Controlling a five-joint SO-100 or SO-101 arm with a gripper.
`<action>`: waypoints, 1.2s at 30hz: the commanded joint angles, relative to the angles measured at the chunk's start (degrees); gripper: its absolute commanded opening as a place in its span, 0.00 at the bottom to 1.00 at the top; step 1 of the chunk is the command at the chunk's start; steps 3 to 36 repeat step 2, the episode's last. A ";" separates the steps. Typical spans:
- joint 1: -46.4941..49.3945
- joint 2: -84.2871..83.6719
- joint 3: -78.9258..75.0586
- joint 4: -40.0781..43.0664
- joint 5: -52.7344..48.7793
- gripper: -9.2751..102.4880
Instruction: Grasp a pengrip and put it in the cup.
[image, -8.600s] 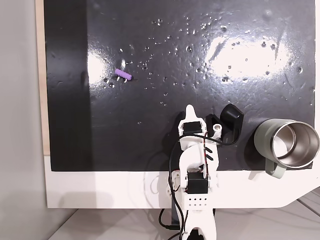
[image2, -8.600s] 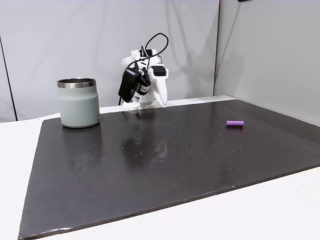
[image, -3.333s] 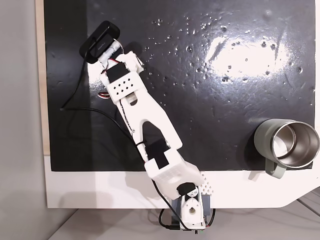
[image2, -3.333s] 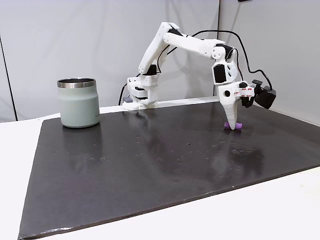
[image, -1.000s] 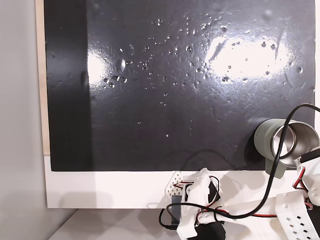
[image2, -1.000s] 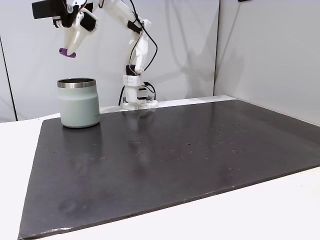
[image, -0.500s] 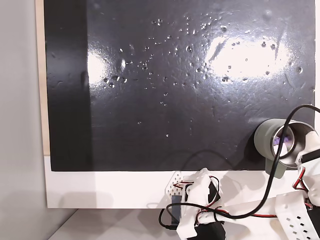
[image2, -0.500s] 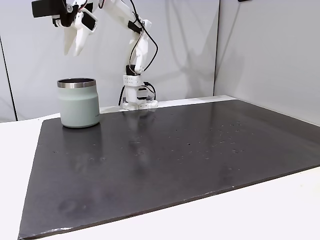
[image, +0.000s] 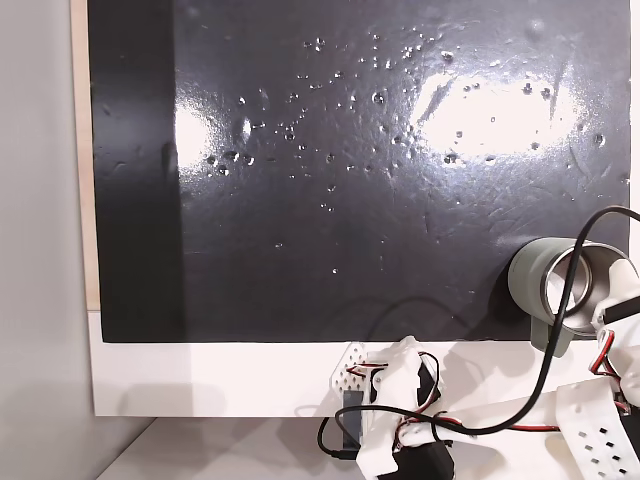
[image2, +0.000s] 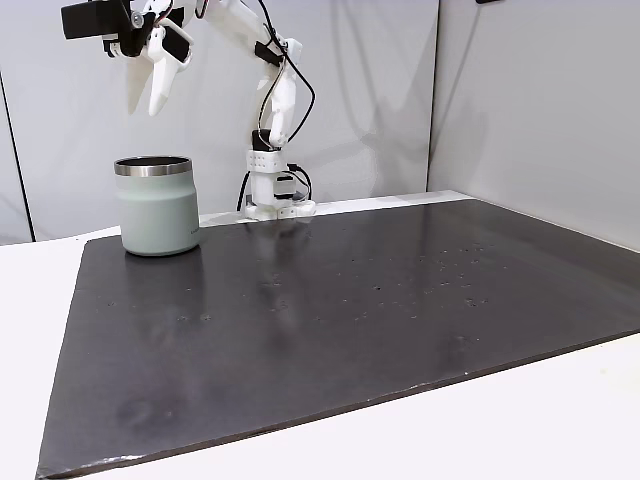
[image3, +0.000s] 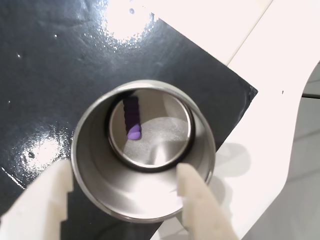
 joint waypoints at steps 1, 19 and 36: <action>0.26 0.09 -2.37 -1.76 -0.53 0.32; 0.26 0.00 -2.37 -1.76 -0.53 0.32; 0.26 0.00 -2.37 -1.76 -0.53 0.32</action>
